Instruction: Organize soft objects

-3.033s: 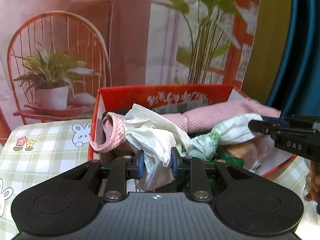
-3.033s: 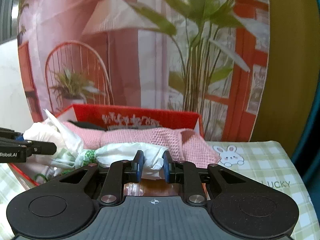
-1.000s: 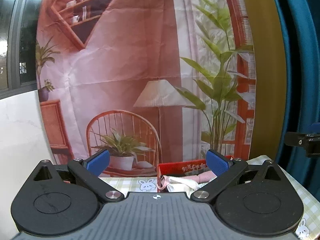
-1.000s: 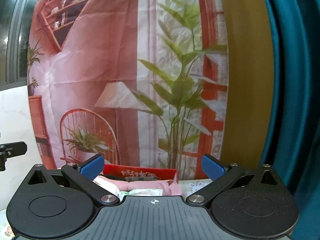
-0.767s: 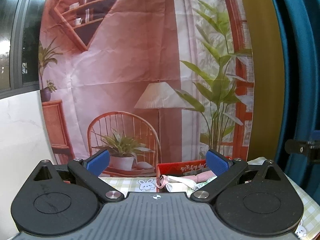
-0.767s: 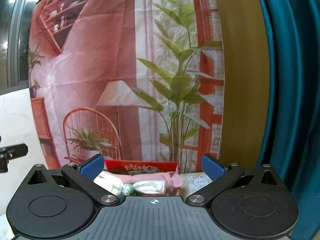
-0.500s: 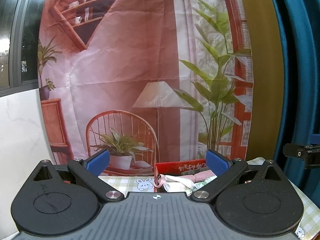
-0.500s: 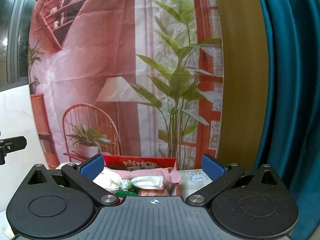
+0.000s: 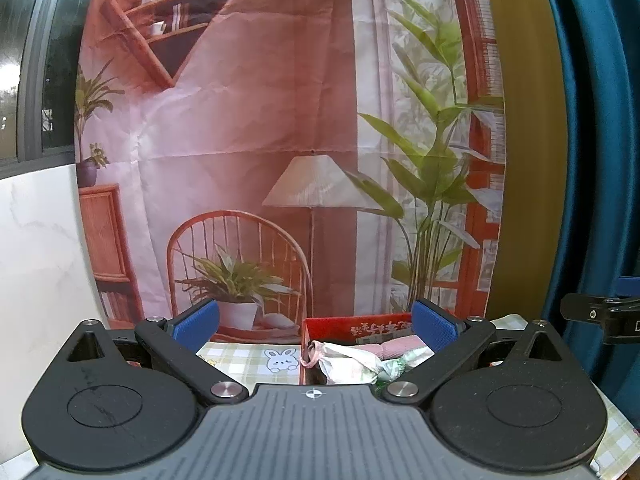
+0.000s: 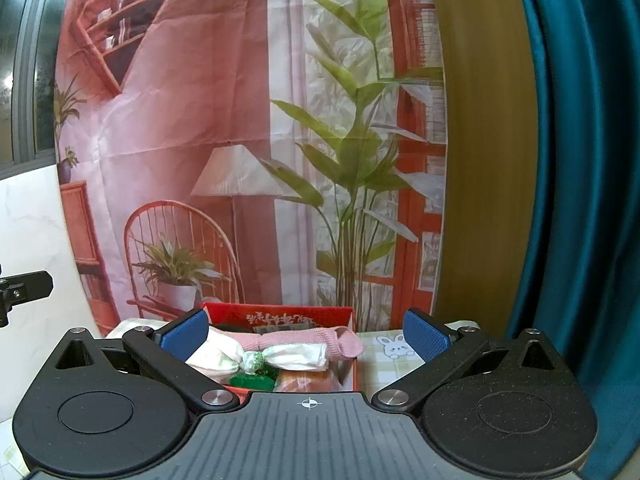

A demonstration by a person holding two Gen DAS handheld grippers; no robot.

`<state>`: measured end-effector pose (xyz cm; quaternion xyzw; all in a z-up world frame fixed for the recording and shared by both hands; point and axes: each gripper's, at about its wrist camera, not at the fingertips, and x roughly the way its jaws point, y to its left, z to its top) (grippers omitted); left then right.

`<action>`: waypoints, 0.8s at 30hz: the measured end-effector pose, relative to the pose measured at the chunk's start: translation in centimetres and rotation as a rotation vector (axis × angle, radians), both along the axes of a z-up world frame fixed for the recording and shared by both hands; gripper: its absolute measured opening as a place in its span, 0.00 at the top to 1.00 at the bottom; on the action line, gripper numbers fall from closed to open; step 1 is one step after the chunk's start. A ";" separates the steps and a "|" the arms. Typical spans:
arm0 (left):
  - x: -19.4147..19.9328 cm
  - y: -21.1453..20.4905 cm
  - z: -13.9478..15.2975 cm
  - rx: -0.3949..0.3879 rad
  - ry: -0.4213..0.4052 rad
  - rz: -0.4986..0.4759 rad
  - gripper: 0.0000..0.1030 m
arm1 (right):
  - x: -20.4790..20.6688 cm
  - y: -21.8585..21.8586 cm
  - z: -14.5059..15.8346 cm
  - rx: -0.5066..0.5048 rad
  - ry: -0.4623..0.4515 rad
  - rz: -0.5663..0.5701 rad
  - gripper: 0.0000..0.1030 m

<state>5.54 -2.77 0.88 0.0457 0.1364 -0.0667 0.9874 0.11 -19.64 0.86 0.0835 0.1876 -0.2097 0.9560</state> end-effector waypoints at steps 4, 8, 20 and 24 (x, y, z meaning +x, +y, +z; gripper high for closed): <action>0.0 0.1 -0.3 -0.009 0.013 -0.001 0.00 | 0.0 -0.1 -0.1 0.009 -0.003 0.013 0.00; 0.2 0.3 -0.4 -0.019 0.023 0.001 0.00 | 0.1 -0.2 -0.2 0.013 0.002 0.018 0.00; 0.2 0.4 -0.5 -0.029 0.026 0.007 0.00 | 0.2 -0.4 -0.2 0.011 0.008 0.016 0.00; 0.2 0.3 -0.5 -0.029 0.027 0.010 0.00 | 0.2 -0.5 -0.2 0.012 0.008 0.015 0.00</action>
